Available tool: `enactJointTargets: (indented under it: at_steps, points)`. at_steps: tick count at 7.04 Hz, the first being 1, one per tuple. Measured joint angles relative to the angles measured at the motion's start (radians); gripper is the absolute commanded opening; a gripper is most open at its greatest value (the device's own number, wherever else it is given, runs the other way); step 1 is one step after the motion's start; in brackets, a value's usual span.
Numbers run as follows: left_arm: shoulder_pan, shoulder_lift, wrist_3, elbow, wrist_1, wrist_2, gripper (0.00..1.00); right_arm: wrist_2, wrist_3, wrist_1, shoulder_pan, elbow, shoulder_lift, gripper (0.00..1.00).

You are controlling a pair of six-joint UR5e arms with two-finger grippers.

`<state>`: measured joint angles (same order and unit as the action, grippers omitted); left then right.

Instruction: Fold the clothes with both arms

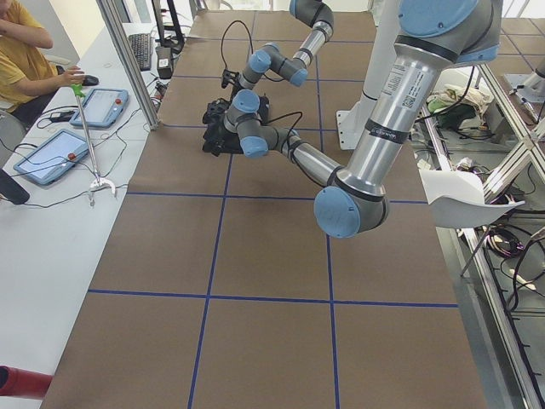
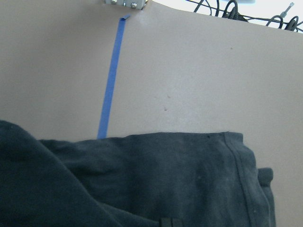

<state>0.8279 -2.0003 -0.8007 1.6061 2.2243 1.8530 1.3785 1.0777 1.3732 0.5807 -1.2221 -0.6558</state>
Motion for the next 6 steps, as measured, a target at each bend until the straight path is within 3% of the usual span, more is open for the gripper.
enactJointTargets:
  at_steps: [1,2,4,6]
  points:
    - [0.000,0.000,0.000,0.000,0.000,0.000,1.00,-0.001,-0.003,-0.030,0.025,0.038,0.003,0.00]
    - [-0.001,0.000,-0.001,0.000,0.000,-0.001,1.00,-0.005,-0.005,-0.075,0.039,0.073,0.005,0.99]
    - [-0.001,0.000,0.000,0.000,0.000,0.000,1.00,-0.006,0.009,-0.128,0.048,0.100,0.018,0.99]
    - [0.000,0.005,0.004,0.013,-0.007,0.002,1.00,0.096,0.038,-0.127,0.073,0.094,0.043,0.99]
